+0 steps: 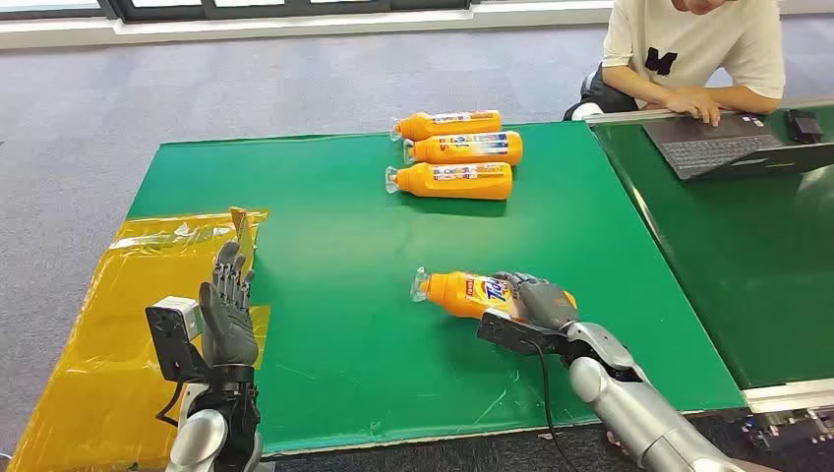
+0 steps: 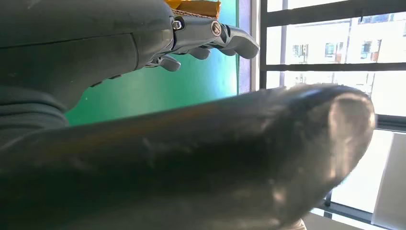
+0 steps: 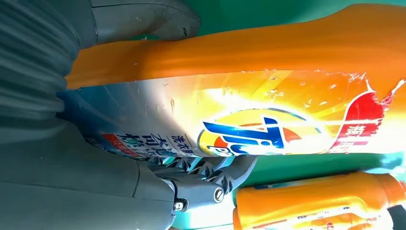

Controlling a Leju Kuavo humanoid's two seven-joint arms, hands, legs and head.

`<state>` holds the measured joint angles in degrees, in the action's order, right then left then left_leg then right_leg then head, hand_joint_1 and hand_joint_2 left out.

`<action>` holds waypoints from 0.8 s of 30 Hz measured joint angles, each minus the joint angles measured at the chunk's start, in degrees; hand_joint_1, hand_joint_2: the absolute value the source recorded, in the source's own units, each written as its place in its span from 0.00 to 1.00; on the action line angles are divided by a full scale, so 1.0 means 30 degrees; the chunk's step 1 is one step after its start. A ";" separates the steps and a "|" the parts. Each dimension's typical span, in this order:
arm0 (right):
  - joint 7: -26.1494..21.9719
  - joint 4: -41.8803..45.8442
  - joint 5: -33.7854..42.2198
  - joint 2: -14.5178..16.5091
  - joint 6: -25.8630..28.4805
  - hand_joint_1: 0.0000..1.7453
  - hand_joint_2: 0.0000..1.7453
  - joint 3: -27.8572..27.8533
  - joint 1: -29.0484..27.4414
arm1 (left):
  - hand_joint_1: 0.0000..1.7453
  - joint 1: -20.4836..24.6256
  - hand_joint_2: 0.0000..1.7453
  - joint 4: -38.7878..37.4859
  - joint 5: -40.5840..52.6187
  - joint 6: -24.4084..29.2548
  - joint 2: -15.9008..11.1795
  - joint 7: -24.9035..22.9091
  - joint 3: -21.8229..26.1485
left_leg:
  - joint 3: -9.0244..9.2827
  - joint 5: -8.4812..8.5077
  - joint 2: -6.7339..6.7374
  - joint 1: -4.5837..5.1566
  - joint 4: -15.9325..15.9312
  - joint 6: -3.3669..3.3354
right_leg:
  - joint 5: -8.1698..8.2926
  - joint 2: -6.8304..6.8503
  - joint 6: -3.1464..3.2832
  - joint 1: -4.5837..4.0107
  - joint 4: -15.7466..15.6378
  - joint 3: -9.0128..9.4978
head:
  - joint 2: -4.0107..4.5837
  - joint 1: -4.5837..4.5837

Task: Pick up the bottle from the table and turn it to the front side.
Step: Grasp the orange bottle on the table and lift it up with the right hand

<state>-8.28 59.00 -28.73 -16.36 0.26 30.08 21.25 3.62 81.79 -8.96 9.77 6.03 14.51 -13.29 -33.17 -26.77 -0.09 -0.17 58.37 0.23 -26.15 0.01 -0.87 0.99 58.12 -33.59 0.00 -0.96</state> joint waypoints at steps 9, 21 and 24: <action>-0.0005 0.0461 0.0016 0.0166 0.0000 1.00 1.00 -0.0445 -0.0380 | 0.00 -0.0018 0.00 0.0091 0.0000 0.0000 0.0000 0.0007 0.0000 | 0.0000 0.0001 -0.0002 -0.0001 0.0000 0.0000 | 0.0000 0.0000 0.0000 0.0000 0.0000 0.0002 | 0.0000 0.0002; -0.2300 0.1243 0.2493 0.0948 0.0378 1.00 1.00 -0.1418 -0.1121 | 0.00 -0.0019 0.00 0.0109 0.0056 0.0060 0.0015 0.0131 0.0000 | -0.0026 0.0001 -0.0003 -0.0003 -0.0002 0.0003 | 0.0000 0.0001 0.0002 -0.0003 0.0001 -0.0026 | 0.0000 0.0002; -0.4626 0.2387 0.4511 0.1795 0.0734 1.00 1.00 -0.2143 -0.2069 | 0.00 0.0046 0.00 0.0059 0.0469 0.0271 0.0098 0.0494 0.0000 | -0.0086 0.0017 -0.0013 -0.0004 -0.0007 0.0014 | 0.0003 0.0007 0.0007 -0.0005 0.0004 -0.0086 | 0.0000 0.0000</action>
<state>-22.16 66.16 -15.20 -10.98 2.47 23.65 15.05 3.76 81.96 -7.55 10.58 6.33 15.99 -13.29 -33.43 -26.72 -0.13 -0.18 58.35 0.28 -26.14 0.03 -0.85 0.97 58.13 -33.85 0.00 -0.96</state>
